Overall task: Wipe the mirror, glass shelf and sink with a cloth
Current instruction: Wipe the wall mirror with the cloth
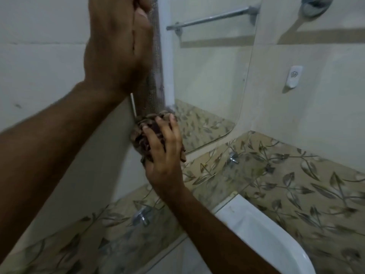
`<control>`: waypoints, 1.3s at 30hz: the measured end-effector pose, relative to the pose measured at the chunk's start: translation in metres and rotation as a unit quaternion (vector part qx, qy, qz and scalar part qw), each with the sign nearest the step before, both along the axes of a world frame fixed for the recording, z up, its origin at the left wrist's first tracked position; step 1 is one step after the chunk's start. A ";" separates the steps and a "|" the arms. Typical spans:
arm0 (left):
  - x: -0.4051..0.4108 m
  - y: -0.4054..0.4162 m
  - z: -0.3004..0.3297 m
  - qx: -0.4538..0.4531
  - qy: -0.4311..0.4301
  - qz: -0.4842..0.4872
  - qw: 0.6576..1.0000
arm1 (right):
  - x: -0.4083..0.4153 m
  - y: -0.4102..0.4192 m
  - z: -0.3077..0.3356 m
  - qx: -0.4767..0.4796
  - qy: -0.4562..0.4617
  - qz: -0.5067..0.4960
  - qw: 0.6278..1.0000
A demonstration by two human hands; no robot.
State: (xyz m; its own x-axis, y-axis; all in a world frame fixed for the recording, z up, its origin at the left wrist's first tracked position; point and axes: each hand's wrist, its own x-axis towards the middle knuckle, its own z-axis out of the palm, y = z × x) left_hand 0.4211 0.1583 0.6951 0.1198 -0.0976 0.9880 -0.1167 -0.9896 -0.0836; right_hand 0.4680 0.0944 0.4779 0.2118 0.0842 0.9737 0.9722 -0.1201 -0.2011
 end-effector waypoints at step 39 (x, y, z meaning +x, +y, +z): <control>-0.006 -0.012 0.007 -0.001 0.022 -0.033 0.999 | 0.060 -0.002 0.178 0.105 -0.008 -0.007 0.994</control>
State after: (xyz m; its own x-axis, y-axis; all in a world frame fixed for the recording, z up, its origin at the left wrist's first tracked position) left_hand 0.4154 0.1466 0.7018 0.1571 -0.1055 0.9819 -0.1859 -0.9797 -0.0755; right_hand 0.5279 0.0929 0.6556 0.1953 -0.1251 0.9727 0.9741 -0.0904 -0.2072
